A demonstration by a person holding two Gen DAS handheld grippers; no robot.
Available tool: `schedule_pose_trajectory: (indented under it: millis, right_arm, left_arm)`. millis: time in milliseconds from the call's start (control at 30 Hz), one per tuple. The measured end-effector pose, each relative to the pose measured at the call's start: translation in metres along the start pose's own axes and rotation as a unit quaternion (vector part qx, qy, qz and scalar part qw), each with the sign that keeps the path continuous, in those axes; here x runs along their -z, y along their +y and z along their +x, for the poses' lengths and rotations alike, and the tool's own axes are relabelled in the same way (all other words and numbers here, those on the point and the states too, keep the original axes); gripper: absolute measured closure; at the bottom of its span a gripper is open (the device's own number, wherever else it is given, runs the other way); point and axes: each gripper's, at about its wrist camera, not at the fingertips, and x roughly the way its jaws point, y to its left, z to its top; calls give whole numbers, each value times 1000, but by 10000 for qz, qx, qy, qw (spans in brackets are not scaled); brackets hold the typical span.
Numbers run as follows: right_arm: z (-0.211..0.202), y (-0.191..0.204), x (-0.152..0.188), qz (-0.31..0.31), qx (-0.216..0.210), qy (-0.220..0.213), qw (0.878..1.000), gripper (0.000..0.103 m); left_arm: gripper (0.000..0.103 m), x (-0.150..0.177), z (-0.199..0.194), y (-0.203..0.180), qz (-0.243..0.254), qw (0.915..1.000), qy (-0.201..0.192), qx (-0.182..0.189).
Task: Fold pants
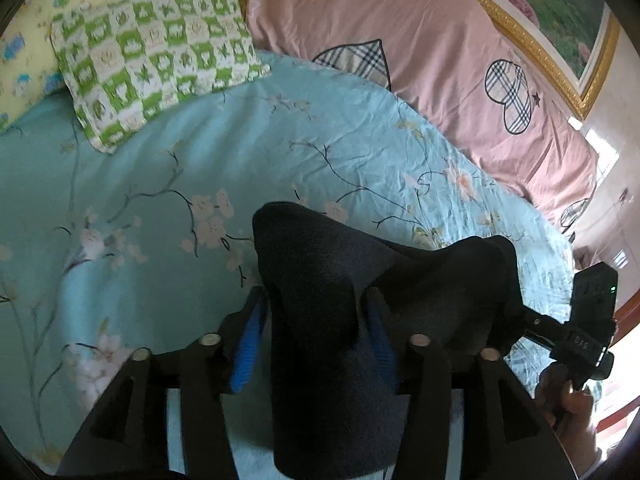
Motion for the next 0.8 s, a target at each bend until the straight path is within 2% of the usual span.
schedule_pose_trajectory:
  millis: [100, 167, 267, 400, 800]
  right_arm:
    - [-9, 3, 0, -4, 67, -94, 9999, 30]
    - [-14, 7, 1, -47, 84, -137, 9999, 29]
    - [-24, 15, 3, -176, 132, -228, 9995, 28]
    - [-38, 30, 9, -423, 173, -363, 9983, 21]
    - [-55, 68, 37, -1277, 395, -361, 9904, 14]
  left_arm:
    - [42, 3, -12, -4, 37, 9999, -101, -77]
    - [38, 6, -21, -6, 55, 9997, -172, -147]
    - [37, 12, -33, -10, 131, 9993, -247, -252]
    - [35, 24, -44, -16, 264, 9985, -298, -380]
    - [30, 58, -59, -29, 520, 9969, -238, -532]
